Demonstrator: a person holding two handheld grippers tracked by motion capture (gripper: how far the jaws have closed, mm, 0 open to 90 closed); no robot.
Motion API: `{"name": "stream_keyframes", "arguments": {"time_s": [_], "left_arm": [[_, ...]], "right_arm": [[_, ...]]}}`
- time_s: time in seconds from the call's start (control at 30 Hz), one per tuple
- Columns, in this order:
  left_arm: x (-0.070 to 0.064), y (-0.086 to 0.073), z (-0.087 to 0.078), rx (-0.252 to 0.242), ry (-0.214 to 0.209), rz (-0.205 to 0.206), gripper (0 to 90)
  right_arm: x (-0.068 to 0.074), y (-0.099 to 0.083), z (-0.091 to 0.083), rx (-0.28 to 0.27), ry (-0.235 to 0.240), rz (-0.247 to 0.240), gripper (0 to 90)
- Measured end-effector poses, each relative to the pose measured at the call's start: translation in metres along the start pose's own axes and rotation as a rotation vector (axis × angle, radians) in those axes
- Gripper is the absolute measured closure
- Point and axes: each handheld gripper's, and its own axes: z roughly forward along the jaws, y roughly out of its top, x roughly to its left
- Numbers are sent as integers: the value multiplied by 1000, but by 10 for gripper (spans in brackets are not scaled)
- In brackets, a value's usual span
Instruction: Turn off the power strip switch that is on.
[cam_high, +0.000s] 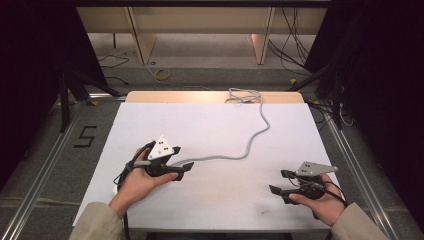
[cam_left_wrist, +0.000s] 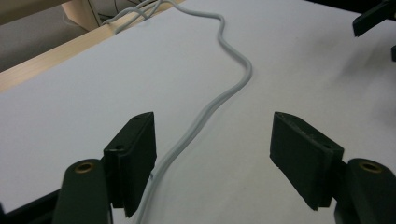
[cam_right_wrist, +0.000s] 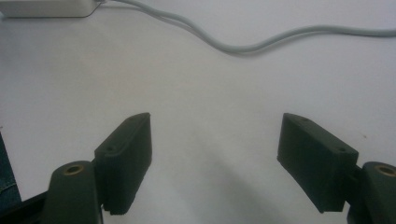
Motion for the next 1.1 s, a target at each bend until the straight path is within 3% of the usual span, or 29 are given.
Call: {"name": "stream_keyframes", "arguments": {"time_s": [0.2,0.33,0.77,1.1], "left_arm": [[-8,-5,0,-74,-47,-33,286],[-12,-12,0,-88,-52,-18,266],[-21,-43,-7,-17,-28,17,247],[-18,-59,-19,27,11,46,240]], "right_arm": [[1,0,0,0,1,-2,268],[2,0,0,2,1,-4,267],[6,0,0,-1,7,-10,264],[7,0,0,1,9,-13,262]]}}
